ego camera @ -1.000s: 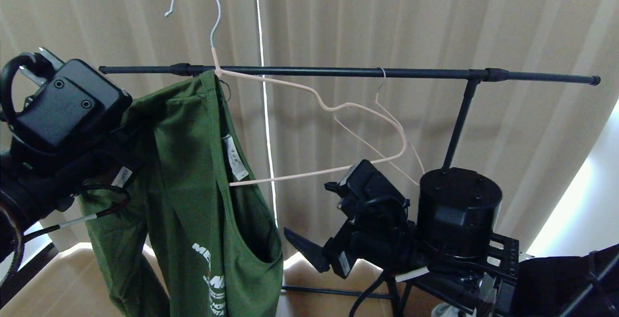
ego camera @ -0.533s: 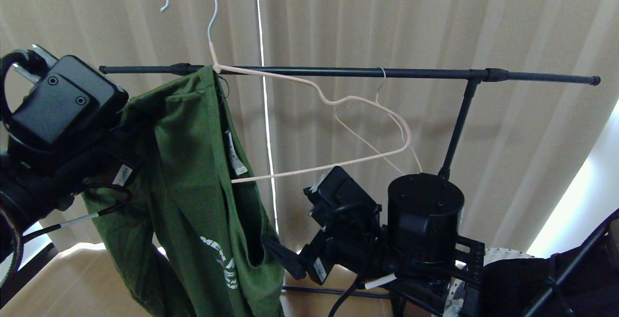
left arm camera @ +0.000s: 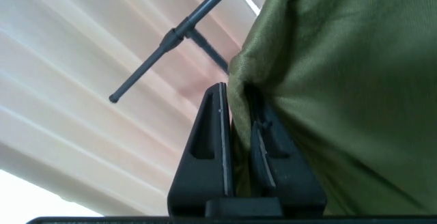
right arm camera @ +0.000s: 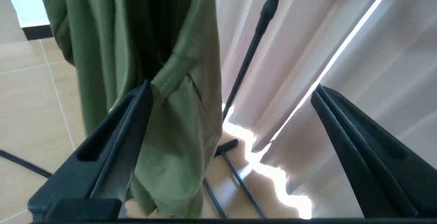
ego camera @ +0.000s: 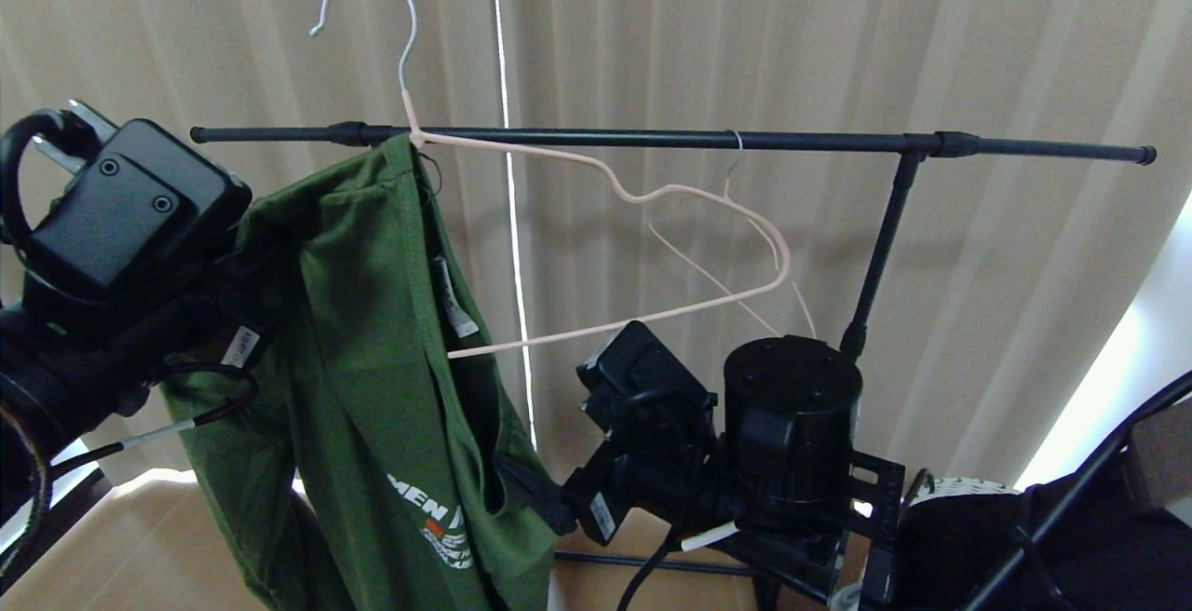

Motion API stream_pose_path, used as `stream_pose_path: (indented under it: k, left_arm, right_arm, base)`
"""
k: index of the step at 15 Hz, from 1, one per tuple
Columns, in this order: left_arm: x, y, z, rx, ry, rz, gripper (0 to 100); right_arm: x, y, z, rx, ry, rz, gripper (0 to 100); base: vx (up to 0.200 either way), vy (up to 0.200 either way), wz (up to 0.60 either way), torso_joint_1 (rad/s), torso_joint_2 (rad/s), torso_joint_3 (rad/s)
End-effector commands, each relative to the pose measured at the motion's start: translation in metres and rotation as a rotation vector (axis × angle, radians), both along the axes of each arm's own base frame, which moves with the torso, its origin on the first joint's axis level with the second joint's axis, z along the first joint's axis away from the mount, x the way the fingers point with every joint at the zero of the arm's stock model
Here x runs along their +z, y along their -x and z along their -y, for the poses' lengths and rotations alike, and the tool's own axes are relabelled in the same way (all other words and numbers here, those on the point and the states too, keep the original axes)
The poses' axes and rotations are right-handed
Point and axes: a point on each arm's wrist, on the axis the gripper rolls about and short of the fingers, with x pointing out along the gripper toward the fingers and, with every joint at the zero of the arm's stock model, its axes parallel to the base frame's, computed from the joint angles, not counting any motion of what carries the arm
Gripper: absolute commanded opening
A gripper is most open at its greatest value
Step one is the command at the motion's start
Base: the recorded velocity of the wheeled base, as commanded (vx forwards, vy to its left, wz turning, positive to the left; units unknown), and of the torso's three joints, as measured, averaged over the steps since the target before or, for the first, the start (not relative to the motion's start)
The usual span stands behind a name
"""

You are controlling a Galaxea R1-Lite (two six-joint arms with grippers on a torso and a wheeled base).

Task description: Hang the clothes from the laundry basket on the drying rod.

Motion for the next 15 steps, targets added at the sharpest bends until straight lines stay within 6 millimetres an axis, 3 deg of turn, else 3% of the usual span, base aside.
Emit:
stream_pose_path:
  k: [1, 7, 15]
  left_arm:
    - [-0.001, -0.001, 0.0, 0.005, -0.003, -0.005, 0]
    - [-0.002, -0.002, -0.001, 0.02, -0.004, -0.008, 0]
    - [-0.003, 0.0, 0.0, 0.011, -0.009, -0.009, 0]
  right_arm:
    - [0.001, 0.0, 0.0, -0.001, -0.006, -0.001, 100]
    - [0.005, 0.009, 0.003, 0.014, -0.007, 0.0, 100]
    - [0.002, -0.002, -0.006, 0.002, -0.014, 0.006, 100]
  base:
    - [0.0, 0.0, 0.0, 0.0, 0.0, 0.0]
    - [0.0, 0.0, 0.0, 0.0, 0.0, 0.0]
    - [0.0, 0.0, 0.0, 0.0, 0.0, 0.0]
